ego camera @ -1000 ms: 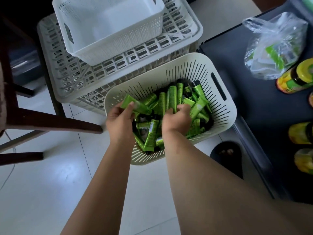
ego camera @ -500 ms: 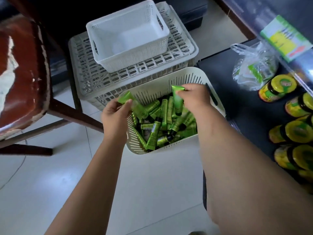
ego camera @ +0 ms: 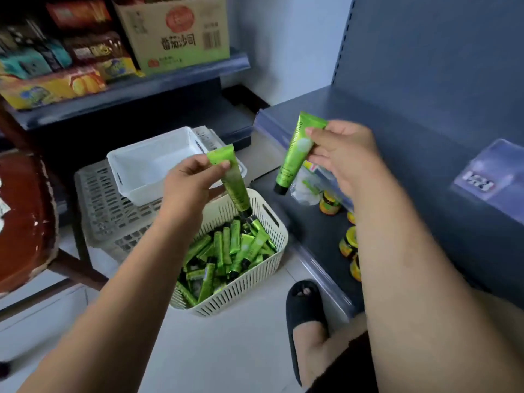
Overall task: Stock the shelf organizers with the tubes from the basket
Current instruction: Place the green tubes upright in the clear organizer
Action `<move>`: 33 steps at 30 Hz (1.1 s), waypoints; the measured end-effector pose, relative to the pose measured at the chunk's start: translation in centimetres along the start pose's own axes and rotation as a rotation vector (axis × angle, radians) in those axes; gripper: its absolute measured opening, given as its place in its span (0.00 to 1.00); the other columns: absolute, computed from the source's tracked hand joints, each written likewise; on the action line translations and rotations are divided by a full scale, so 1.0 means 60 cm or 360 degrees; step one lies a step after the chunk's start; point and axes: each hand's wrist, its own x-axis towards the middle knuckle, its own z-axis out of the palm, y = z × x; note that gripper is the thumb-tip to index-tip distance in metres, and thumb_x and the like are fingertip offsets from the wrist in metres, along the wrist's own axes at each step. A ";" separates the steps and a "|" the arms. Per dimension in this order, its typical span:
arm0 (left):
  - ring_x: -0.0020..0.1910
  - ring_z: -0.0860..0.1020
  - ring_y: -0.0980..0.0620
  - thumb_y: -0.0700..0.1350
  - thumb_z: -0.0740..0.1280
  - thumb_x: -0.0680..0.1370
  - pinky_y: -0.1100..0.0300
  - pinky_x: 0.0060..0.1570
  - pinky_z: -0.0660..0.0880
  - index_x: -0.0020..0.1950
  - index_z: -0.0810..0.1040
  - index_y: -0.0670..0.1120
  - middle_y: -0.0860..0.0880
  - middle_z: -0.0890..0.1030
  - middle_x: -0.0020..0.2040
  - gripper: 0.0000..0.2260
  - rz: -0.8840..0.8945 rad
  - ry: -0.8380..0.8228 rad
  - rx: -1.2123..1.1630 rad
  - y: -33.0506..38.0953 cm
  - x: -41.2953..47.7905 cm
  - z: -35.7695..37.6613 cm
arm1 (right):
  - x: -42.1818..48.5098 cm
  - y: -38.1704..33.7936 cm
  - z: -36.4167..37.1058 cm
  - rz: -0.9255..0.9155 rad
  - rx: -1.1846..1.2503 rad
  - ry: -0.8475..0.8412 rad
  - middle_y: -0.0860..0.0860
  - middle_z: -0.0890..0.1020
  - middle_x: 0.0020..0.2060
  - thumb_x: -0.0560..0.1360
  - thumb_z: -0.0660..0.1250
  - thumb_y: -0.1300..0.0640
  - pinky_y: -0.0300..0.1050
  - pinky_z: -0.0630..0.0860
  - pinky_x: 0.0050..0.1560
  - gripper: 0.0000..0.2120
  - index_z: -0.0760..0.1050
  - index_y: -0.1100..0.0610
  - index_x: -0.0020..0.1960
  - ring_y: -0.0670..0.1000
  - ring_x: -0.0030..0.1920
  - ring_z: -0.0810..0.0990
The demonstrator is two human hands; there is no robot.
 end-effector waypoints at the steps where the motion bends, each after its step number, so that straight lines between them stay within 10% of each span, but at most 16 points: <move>1: 0.48 0.84 0.44 0.37 0.73 0.76 0.47 0.51 0.82 0.40 0.78 0.48 0.41 0.82 0.46 0.09 0.0040 -0.0067 -0.0008 0.022 -0.005 0.024 | -0.019 -0.029 -0.020 -0.0065 -0.0011 0.0040 0.60 0.84 0.49 0.76 0.73 0.64 0.50 0.85 0.51 0.13 0.77 0.66 0.59 0.57 0.51 0.86; 16: 0.40 0.81 0.50 0.35 0.72 0.77 0.52 0.44 0.82 0.45 0.81 0.47 0.48 0.80 0.39 0.07 0.0428 -0.0995 -0.0155 0.190 -0.220 0.471 | -0.393 -0.295 -0.473 -0.0767 -0.0267 0.1051 0.57 0.84 0.42 0.75 0.75 0.61 0.42 0.83 0.43 0.07 0.79 0.60 0.49 0.51 0.42 0.85; 33: 0.43 0.83 0.46 0.35 0.74 0.76 0.41 0.50 0.81 0.47 0.82 0.45 0.47 0.85 0.41 0.06 0.0249 -0.1743 -0.0150 0.046 -0.552 0.859 | -0.659 -0.182 -0.806 -0.0970 -0.0080 0.2112 0.55 0.78 0.36 0.74 0.75 0.60 0.54 0.83 0.47 0.10 0.77 0.66 0.43 0.53 0.36 0.78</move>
